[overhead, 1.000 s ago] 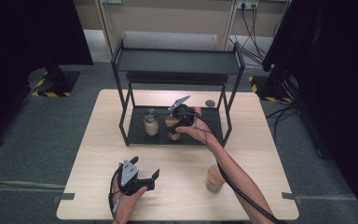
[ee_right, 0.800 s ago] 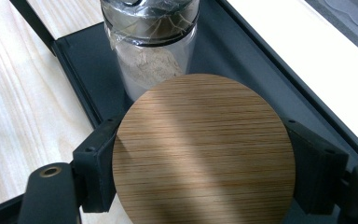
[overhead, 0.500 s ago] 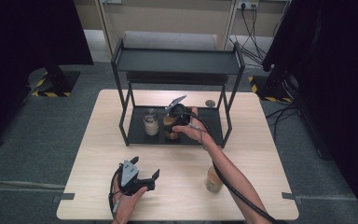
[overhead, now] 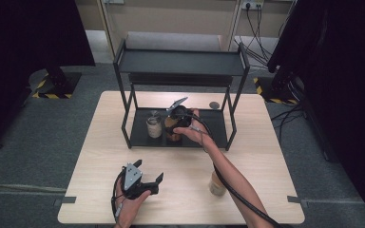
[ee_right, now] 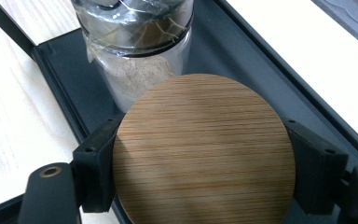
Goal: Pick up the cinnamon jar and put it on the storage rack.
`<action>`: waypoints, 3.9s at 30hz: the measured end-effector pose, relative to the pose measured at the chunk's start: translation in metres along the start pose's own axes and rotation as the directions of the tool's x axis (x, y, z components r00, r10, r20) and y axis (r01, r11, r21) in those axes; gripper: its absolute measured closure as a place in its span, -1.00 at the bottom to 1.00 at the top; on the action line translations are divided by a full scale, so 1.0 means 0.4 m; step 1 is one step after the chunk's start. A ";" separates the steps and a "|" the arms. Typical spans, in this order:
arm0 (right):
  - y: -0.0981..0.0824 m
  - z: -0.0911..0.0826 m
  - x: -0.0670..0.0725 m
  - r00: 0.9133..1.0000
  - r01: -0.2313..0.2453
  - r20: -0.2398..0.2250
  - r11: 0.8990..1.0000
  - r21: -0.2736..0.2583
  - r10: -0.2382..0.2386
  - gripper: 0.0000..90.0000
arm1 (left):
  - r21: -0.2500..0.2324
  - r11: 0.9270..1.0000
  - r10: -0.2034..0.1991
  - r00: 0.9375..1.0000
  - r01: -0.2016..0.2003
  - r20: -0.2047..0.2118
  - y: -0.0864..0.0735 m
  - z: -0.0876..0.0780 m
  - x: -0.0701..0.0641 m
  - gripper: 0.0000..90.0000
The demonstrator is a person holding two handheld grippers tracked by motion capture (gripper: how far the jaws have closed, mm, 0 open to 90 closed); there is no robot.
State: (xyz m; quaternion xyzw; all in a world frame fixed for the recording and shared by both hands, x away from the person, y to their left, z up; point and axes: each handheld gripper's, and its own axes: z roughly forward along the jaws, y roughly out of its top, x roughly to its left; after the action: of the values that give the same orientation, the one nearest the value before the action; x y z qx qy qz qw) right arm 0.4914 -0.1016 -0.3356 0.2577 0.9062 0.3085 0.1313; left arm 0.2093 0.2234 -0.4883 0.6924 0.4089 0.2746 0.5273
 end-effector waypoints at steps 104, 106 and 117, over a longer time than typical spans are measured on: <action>-0.310 -0.268 0.030 0.994 -0.102 -0.084 0.919 -0.381 0.075 -0.83 | 0.006 1.000 -0.005 1.000 0.005 -0.004 0.002 0.001 -0.002 -0.93; -0.317 -0.270 0.031 0.993 -0.105 -0.087 0.917 -0.384 0.077 -0.83 | 0.006 1.000 -0.005 1.000 0.005 -0.004 0.002 0.001 -0.002 -0.93; -0.361 -0.286 0.038 0.992 -0.119 -0.095 0.902 -0.415 0.087 -0.83 | 0.006 1.000 -0.006 1.000 0.006 -0.005 0.002 0.001 -0.002 -0.93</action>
State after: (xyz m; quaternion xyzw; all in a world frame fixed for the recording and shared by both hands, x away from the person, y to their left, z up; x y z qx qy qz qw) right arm 0.3776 -0.2471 -0.3386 0.2594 0.8080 0.5119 0.1336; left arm 0.2095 0.2224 -0.4875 0.6919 0.4132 0.2734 0.5251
